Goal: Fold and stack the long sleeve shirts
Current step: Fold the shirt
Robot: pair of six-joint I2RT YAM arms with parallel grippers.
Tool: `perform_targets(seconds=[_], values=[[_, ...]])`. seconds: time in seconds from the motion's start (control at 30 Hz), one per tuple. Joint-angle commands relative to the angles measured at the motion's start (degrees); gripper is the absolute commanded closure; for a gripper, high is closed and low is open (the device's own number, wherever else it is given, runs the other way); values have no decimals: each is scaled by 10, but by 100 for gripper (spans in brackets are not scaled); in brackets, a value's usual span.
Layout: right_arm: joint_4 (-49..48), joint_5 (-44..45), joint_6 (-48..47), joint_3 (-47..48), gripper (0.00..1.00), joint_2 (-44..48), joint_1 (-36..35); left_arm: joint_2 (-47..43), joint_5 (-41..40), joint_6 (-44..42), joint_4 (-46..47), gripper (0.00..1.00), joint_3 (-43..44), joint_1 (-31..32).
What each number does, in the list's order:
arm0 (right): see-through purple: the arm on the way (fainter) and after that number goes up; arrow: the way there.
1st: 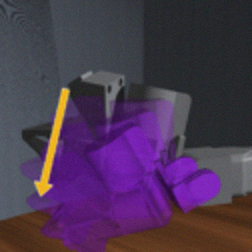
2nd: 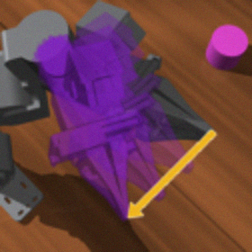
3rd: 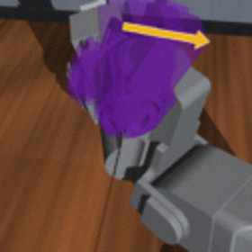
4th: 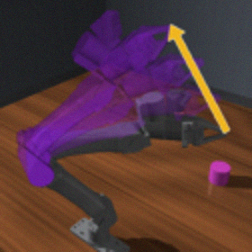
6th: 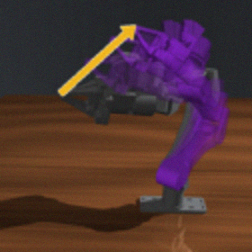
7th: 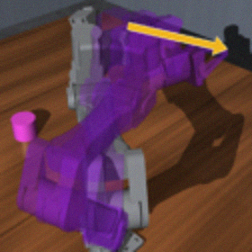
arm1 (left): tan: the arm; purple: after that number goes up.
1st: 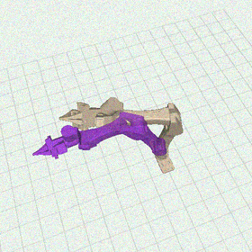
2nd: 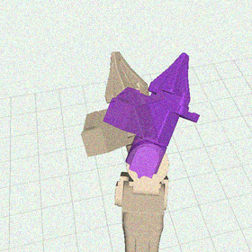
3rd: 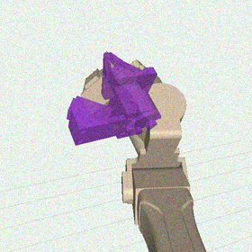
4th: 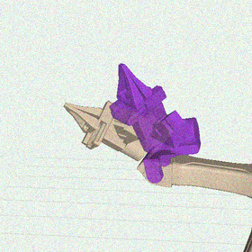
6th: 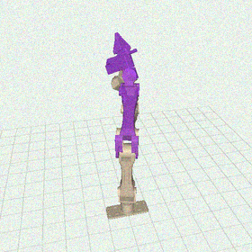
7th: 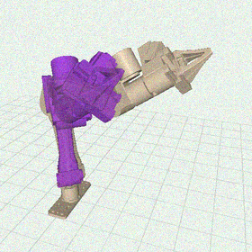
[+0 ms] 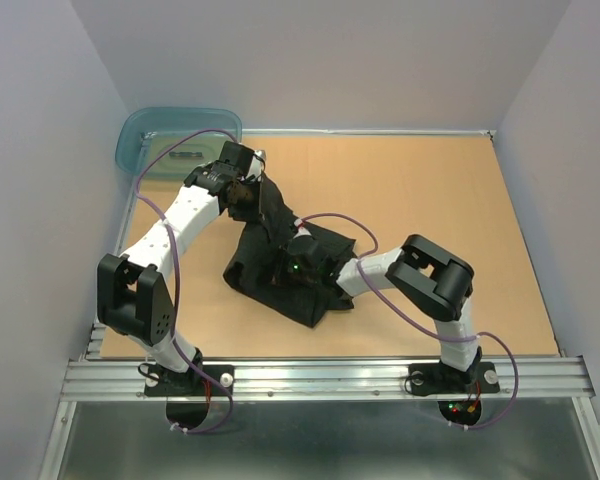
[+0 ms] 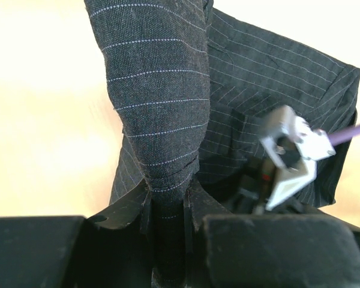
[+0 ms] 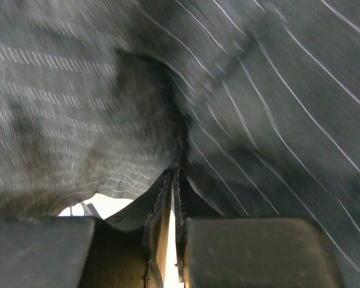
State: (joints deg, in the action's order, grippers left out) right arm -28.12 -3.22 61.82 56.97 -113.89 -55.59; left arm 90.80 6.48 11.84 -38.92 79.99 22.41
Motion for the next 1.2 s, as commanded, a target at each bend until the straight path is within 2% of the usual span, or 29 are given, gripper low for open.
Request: perform_targets(seconds=[0.0,0.23,0.33,0.47,0.53,0.63,0.73,0.9,1.17], values=[[-35,9,-9,84,90,-23,-5,-13,9,-4,2,100,26,3],[-39,-14,-14,164,89,-83,-5,-23,-29,-14,-2,100,7,3],[-45,-12,-15,159,87,-96,-5,-31,-29,-20,-2,100,-4,3],[-49,-14,-29,98,84,-66,-4,-37,-22,-21,15,100,-26,3],[-48,-12,-37,66,80,-26,-2,-39,-23,-23,16,100,-30,6],[-27,0,-54,2,67,43,10,-43,-30,-24,17,100,-32,17],[30,11,-78,-48,62,115,32,-48,-40,-27,17,100,-36,31],[139,52,-119,-104,61,222,68,-49,-60,-24,22,100,-53,56],[172,81,-87,-226,58,346,158,-41,-90,-1,37,100,-75,129]])
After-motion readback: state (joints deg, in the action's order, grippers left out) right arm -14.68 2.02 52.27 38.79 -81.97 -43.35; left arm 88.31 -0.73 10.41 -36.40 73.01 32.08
